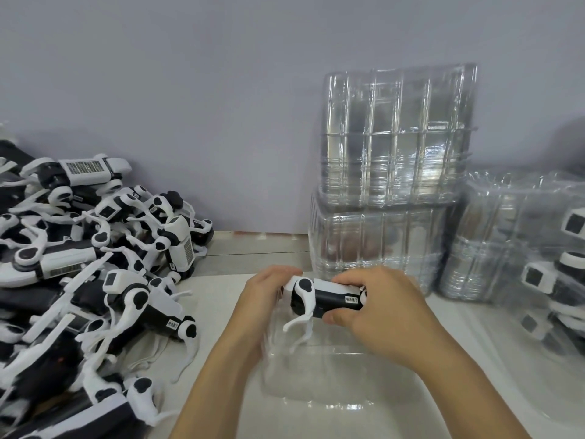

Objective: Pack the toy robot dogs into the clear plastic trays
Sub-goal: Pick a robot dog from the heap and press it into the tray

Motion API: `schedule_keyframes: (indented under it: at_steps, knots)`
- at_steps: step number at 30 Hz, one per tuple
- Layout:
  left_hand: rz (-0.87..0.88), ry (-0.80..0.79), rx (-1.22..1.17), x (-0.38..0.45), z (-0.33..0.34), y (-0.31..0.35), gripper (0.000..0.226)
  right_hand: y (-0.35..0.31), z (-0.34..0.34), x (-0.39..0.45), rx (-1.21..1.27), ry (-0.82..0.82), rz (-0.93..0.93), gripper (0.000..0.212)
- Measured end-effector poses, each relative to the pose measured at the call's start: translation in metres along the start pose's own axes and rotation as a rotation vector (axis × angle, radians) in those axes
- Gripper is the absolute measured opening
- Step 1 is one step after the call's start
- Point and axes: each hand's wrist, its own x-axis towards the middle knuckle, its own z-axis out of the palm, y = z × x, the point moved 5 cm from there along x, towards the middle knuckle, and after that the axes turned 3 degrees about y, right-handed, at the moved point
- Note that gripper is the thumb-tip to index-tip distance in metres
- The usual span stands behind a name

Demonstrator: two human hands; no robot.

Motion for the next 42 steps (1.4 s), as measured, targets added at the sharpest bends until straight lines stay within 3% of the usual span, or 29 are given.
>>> schedule_keyframes:
  at_steps: [3,13,18,24,28,35,42]
  knots:
    - [0.006,0.026,0.01,0.003,-0.003,-0.002,0.014,0.001,0.002,0.001,-0.029,-0.079,-0.017,0.015]
    - [0.003,-0.038,0.001,0.001,-0.001,-0.002,0.025,0.002,0.005,0.0,-0.012,-0.022,-0.023,0.027]
    - [0.015,-0.022,0.018,0.002,-0.003,-0.001,0.012,0.002,0.006,0.0,-0.019,-0.019,-0.029,0.027]
    - [0.037,0.016,0.039,0.002,-0.005,-0.001,0.028,0.005,0.011,-0.001,-0.072,-0.054,-0.015,0.02]
    - [0.03,-0.002,0.021,0.0,-0.003,0.0,0.017,0.006,0.01,0.0,-0.069,-0.046,-0.011,0.027]
    - [0.023,0.002,0.047,-0.001,-0.004,0.001,0.032,0.006,0.011,0.0,-0.068,-0.051,-0.025,0.02]
    - [0.005,0.047,0.127,-0.001,-0.006,0.004,0.037,0.009,0.012,0.001,-0.109,-0.033,-0.004,0.028]
